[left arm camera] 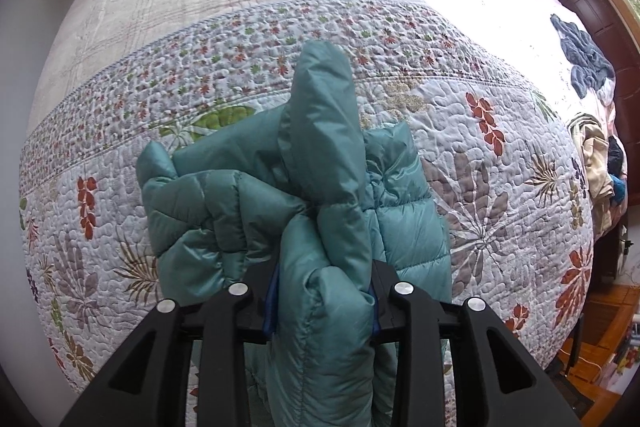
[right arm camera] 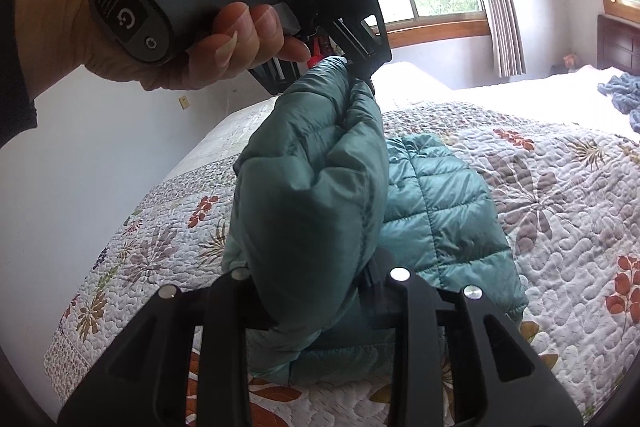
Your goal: Fold large clothes
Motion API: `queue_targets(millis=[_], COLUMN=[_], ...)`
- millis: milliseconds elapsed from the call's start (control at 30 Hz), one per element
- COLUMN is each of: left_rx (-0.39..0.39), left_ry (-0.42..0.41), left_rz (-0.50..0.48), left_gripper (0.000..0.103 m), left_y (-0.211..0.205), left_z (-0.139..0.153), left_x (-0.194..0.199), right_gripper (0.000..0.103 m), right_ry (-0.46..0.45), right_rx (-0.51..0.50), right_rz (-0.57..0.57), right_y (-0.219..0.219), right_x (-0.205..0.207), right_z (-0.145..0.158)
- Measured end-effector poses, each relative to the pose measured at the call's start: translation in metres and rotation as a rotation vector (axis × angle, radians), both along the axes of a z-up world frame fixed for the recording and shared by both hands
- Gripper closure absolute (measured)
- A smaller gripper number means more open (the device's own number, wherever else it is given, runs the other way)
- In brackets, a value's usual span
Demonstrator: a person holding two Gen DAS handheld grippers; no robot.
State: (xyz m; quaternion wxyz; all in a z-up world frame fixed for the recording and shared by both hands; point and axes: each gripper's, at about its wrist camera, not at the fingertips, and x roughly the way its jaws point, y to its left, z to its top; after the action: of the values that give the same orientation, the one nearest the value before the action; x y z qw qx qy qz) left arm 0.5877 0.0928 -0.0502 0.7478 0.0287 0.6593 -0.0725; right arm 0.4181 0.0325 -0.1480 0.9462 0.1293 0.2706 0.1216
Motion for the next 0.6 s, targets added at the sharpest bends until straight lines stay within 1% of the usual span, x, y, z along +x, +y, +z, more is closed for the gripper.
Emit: queue_targets(millis=[333,533,600], left_rx=[-0.014,-0.030,-0.037], left_ry=[-0.013,-0.020,-0.030], left_rz=[-0.019,-0.029,-0.034], left_gripper=[0.066,0.059,0.055], left_y=[-0.027,-0.041,-0.045], left_z=[-0.021,-0.038,-0.041], left_x=[0.000,0.003,0.003], right_gripper=[0.074,0.074,0.073], right_ry=[0.027,0.042,0.051], right_rx=[0.030,0.045,0.056], right_rz=[-0.021,-0.031,-0.030], right_y=[-0.023,-0.035,-0.038], right_x=[0.001,0.004,0.004], right_z=[-0.016,-0.026,-0.028])
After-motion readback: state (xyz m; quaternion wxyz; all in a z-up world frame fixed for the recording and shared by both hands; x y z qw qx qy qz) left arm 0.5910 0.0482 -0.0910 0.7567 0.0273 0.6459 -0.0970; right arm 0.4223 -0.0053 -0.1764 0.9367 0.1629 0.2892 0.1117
